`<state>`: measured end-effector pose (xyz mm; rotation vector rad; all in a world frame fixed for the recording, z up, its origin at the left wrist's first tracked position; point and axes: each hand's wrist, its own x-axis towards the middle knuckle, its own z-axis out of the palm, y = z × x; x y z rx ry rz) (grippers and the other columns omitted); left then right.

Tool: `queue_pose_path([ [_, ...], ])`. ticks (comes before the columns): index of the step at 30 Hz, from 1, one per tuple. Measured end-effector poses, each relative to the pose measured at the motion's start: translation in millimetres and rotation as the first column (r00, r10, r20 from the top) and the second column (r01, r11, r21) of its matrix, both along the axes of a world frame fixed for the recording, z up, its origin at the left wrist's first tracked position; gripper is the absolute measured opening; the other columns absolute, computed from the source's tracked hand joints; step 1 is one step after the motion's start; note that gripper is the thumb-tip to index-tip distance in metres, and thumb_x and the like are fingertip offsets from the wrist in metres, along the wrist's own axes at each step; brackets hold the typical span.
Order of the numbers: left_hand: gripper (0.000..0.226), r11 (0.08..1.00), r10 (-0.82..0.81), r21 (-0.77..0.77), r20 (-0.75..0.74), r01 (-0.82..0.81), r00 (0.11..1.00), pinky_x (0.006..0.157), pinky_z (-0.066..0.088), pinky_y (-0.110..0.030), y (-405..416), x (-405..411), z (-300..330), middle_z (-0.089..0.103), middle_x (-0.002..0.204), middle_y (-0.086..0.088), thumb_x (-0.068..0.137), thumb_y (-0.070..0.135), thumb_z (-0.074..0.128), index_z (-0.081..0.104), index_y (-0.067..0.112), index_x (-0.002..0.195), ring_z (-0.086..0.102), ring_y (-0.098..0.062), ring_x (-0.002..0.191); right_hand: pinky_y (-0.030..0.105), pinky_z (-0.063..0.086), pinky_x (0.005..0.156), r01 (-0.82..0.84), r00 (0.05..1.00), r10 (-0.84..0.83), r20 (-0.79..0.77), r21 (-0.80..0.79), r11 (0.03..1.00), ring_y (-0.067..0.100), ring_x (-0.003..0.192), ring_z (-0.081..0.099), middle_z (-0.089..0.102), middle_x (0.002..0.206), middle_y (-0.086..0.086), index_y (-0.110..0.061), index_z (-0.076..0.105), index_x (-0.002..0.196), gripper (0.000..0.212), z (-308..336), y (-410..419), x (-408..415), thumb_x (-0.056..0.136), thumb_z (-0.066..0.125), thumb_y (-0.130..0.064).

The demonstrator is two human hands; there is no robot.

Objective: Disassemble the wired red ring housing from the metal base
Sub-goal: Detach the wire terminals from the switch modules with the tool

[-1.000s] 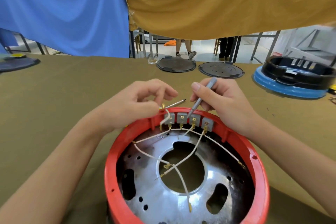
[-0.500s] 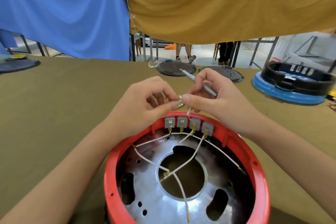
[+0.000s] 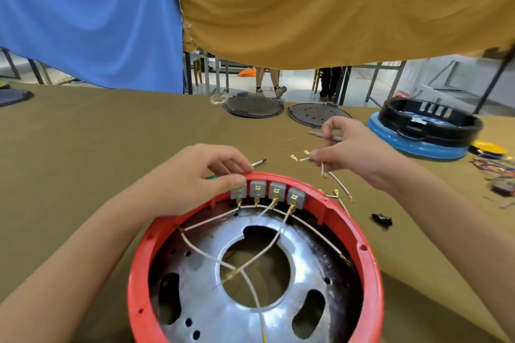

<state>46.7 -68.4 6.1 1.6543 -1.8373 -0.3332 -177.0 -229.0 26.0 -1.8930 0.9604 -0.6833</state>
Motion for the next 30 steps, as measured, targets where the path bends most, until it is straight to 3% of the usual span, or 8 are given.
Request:
queue_pose_path([
  [5,0.015,1.0,0.013,0.02,-0.007,-0.013,1.0,0.065,0.041,-0.006,0.1,3.2,2.5,0.068,0.092,0.027,0.091,0.027,0.066,0.069,0.04,0.098,0.063,0.001,0.088,0.032,0.062,0.065,-0.057,0.938,0.024,-0.347,-0.086,0.995,0.023,0.068,0.07,0.07,0.084,0.017,-0.011,0.048,0.087,0.034,-5.5,-17.0,-15.4,0.078,0.074,0.008],
  [8,0.014,1.0,0.014,0.022,-0.007,-0.014,1.0,0.063,0.041,-0.006,-0.1,3.0,1.9,0.067,0.092,0.027,0.091,0.029,0.065,0.068,0.04,0.099,0.062,0.002,0.088,0.04,0.063,0.069,-0.078,0.861,-0.029,-0.508,-0.188,0.979,0.024,0.073,0.073,0.071,0.09,0.014,-0.012,0.049,0.087,0.036,-8.9,-18.2,-15.2,0.075,0.078,0.005],
  [13,0.013,1.0,0.01,0.018,-0.022,-0.01,1.0,0.065,0.041,-0.006,0.0,3.5,0.2,0.067,0.093,0.026,0.091,0.03,0.065,0.068,0.04,0.098,0.062,0.001,0.09,0.039,0.061,0.071,-0.112,0.747,-0.131,-0.652,-0.317,0.942,0.019,0.07,0.067,0.067,0.089,0.003,-0.02,0.052,0.088,0.031,-12.7,-19.3,-14.2,0.078,0.082,-0.016],
  [16,0.015,0.999,-0.011,0.036,-0.05,0.013,0.999,0.071,0.042,-0.011,-0.9,2.6,-1.4,0.067,0.096,0.025,0.093,0.028,0.063,0.067,0.039,0.102,0.062,0.002,0.097,0.029,0.058,0.063,-0.129,0.821,-0.1,-0.562,-0.353,0.927,0.013,0.065,0.068,0.071,0.079,0.001,-0.02,0.056,0.089,0.013,-7.2,-20.7,-14.0,0.093,0.066,-0.027],
  [21,0.022,0.992,-0.041,0.114,-0.119,0.055,0.992,0.091,0.051,-0.028,-1.3,-0.4,-1.4,0.07,0.104,0.016,0.098,0.022,0.056,0.066,0.034,0.114,0.065,-0.003,0.1,0.023,0.051,0.06,-0.184,0.976,0.128,-0.177,-0.347,0.919,0.009,0.061,0.066,0.072,0.069,0.0,-0.018,0.071,0.093,0.031,9.4,-2.6,-4.8,0.102,0.049,-0.038],
  [24,0.025,0.987,-0.059,0.142,-0.134,0.079,0.989,0.093,0.052,-0.031,-0.3,0.1,-0.8,0.069,0.109,0.017,0.099,0.023,0.054,0.063,0.035,0.12,0.065,-0.002,0.102,0.02,0.05,0.058,-0.297,0.951,0.309,0.014,-0.242,0.924,0.011,0.061,0.062,0.07,0.071,0.001,-0.014,0.075,0.096,0.038,17.6,18.0,1.0,0.096,0.052,-0.044],
  [26,0.031,0.977,-0.092,0.179,-0.146,0.117,0.985,0.098,0.047,-0.026,0.9,-0.1,-0.4,0.065,0.119,0.022,0.1,0.025,0.052,0.057,0.038,0.127,0.061,0.003,0.111,0.02,0.052,0.059,-0.377,0.914,0.396,0.09,-0.18,0.909,0.014,0.063,0.062,0.07,0.074,0.007,-0.008,0.076,0.095,0.033,21.1,28.2,3.0,0.097,0.056,-0.036],
  [30,0.035,0.967,-0.132,0.205,-0.113,0.153,0.985,0.107,0.042,-0.036,2.8,-1.5,2.1,0.061,0.128,0.02,0.103,0.022,0.048,0.054,0.035,0.134,0.056,-0.002,0.121,0.021,0.052,0.057,-0.455,0.879,0.474,0.046,-0.214,0.864,0.014,0.06,0.063,0.071,0.071,0.008,-0.002,0.072,0.089,0.019,23.7,42.2,6.5,0.096,0.062,-0.017],
])
